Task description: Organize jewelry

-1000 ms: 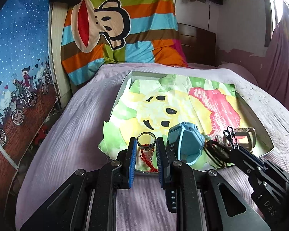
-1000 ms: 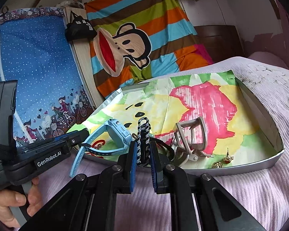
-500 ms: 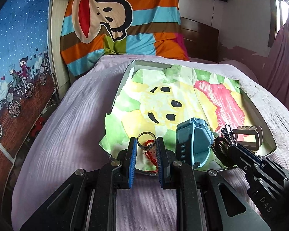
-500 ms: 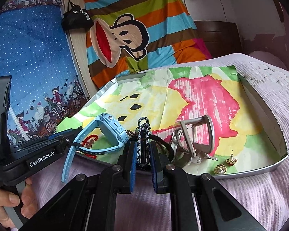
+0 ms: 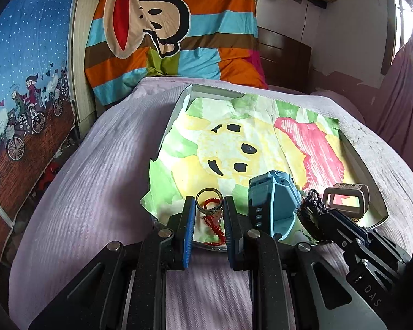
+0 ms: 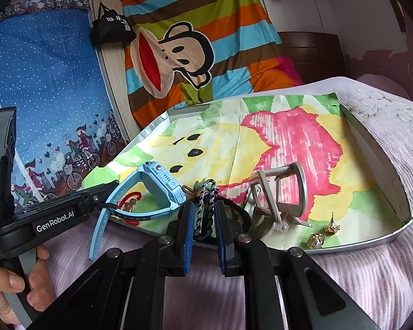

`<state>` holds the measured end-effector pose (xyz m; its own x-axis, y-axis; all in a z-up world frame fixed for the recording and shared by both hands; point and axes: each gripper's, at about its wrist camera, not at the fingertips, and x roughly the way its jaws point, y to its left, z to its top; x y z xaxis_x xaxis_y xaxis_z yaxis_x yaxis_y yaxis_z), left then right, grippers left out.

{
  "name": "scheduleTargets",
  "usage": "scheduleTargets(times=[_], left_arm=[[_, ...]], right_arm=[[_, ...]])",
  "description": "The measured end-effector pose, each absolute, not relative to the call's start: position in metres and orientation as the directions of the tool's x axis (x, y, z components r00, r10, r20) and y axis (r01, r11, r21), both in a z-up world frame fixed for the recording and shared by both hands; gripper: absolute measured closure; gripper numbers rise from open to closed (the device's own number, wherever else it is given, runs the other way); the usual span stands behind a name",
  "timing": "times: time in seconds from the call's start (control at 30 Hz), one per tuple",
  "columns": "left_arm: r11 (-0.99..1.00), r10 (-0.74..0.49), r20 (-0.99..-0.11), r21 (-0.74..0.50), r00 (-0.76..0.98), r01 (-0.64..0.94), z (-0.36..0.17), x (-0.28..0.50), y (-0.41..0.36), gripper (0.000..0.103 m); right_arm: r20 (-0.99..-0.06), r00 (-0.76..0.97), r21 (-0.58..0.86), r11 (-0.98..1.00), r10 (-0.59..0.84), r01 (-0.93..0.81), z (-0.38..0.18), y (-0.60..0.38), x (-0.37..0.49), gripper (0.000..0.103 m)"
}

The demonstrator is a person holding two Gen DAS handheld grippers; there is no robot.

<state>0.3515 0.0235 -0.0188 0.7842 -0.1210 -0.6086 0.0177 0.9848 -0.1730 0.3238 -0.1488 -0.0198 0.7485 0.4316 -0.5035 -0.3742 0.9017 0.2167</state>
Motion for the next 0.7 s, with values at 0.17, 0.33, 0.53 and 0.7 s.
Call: scheduleTargets(times=[0.17, 0.33, 0.53, 0.7], left_arm=[[0.976, -0.145, -0.568, -0.218, 0.810, 0.022, -0.012, 0.339, 0.027, 0.072], [0.970, -0.137, -0.525, -0.241, 0.840, 0.008, 0.000, 0.326, 0.033, 0.053], [0.976, -0.086, -0.495, -0.217, 0.864, -0.028, 0.013, 0.306, 0.039, 0.033], [0.979, -0.033, -0.438, -0.194, 0.898, -0.059, 0.028, 0.280, 0.039, 0.011]], right_arm=[[-0.473, 0.768, 0.199, 0.902, 0.431, -0.384, -0.017, -0.149, 0.314, 0.080], [-0.415, 0.805, 0.202, 0.906, 0.423, -0.372, -0.012, -0.157, 0.302, 0.069], [-0.299, 0.864, 0.207, 0.912, 0.405, -0.355, 0.000, -0.170, 0.278, 0.047], [-0.209, 0.908, 0.194, 0.925, 0.364, -0.327, 0.013, -0.177, 0.258, 0.022]])
